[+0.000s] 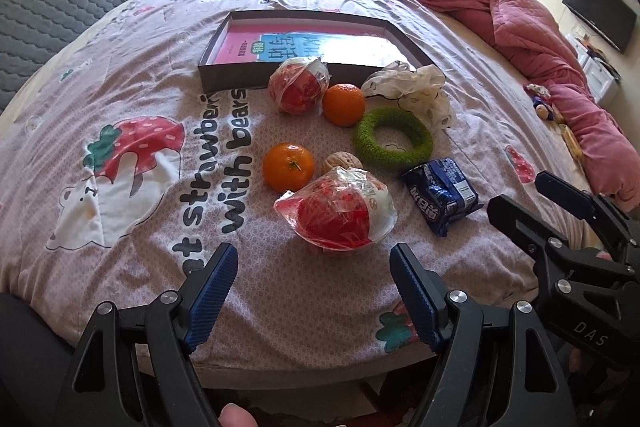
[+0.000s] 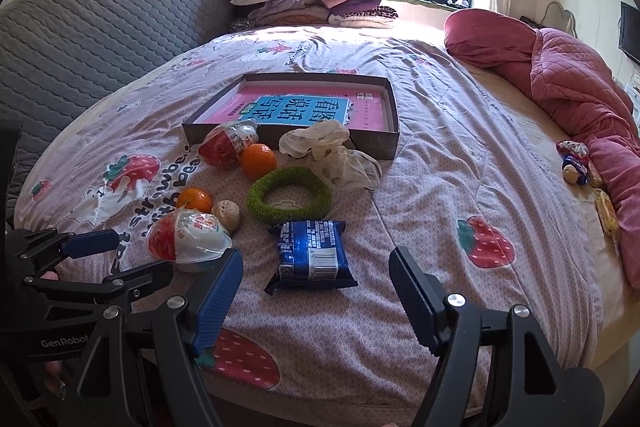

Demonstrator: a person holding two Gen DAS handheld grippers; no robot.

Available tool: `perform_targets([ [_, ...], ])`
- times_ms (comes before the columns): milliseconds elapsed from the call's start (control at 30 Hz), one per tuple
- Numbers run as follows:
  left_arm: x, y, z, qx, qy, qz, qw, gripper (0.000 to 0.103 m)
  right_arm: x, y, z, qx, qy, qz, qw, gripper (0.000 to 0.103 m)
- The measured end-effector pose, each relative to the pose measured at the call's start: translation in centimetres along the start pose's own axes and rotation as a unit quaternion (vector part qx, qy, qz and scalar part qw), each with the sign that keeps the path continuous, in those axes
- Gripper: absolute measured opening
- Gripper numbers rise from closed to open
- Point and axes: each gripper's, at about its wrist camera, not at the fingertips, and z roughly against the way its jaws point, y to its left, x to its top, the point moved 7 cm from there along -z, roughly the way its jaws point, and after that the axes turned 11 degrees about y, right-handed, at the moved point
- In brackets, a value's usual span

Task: Organize objects
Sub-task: 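Move the left tool to the bagged red apple while the right tool reaches the blue snack packet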

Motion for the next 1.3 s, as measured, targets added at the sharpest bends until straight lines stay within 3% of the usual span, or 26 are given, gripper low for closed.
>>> perform_targets([
  [767,1.3,0.2,-2.6,-0.001,0.006,-0.003,1.0,0.079,-0.2,-0.8,-2.8,0.005,0.023,0.002,1.0,0.075],
  [1300,2.3,0.0,-4.8,-0.009,0.016,-0.007,0.9998,0.079,0.7,-0.8,-6.8,0.025,0.071,0.014,0.997,0.075],
])
